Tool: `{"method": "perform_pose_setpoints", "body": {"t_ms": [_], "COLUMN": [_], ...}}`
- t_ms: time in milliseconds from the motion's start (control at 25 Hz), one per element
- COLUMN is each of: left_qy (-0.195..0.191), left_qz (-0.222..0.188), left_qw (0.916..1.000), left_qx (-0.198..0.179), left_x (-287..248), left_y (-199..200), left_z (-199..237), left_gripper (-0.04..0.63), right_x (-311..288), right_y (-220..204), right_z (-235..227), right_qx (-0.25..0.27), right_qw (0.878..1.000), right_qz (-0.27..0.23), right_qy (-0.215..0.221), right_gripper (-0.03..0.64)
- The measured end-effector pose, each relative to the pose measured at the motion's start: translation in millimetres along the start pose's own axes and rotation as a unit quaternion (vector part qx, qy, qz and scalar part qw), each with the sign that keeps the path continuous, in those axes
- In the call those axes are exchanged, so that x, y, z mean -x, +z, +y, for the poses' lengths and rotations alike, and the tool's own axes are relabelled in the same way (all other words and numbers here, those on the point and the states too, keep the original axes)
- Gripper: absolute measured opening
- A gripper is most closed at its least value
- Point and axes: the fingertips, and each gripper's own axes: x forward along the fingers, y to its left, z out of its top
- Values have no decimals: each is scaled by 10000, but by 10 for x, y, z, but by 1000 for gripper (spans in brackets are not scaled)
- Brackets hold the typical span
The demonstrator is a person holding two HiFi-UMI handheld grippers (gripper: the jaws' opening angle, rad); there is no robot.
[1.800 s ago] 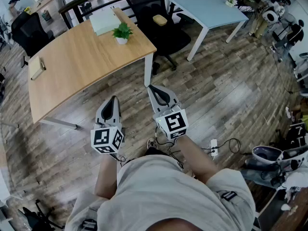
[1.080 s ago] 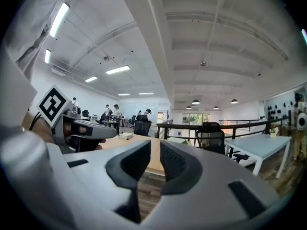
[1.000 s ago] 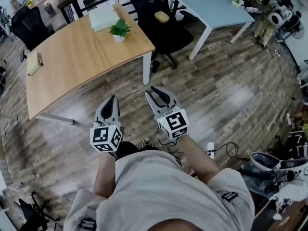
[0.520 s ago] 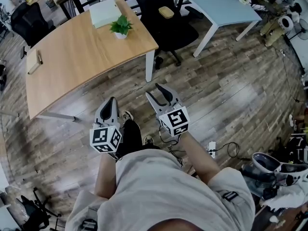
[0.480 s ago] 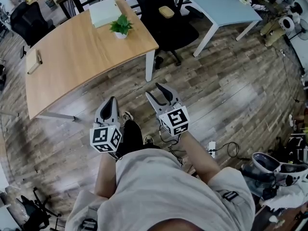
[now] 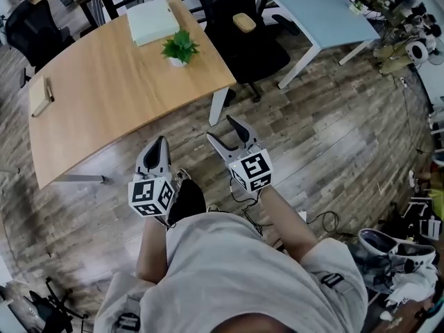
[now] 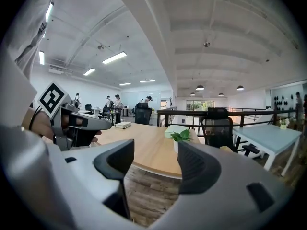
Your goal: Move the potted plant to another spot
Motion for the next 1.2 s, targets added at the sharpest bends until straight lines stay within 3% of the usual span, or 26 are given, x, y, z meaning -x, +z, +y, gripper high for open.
{"method": "perform_pose_setpoints", "body": {"t_ms": [400,800,960,1200], "left_qy": [-295,-377,-211,442], "left_qz": [181,773,925,1127], "left_qw": [9994,9962,9953,9924], "left_qx": [58,138,176,220], "left_x": [-905,-1580,-1865,-2360], "left_y": [316,52,-42,-181], "left_z": [780,1194,1261,1442], "left_gripper": [12,12,12,12], "right_x": [-997,-1574,-1756,-2135], "right_y": [167,-99,-244,-412], "right_z": [-384,-872,-1155,-1537], "right_qx": [-41,-85,-9,243], "right_qw": [9995,9980,9968,9903], "right_qz": [304,629,771,1009], "right_qy": [-35,47,187,928], "right_gripper": [306,352,364,377]}}
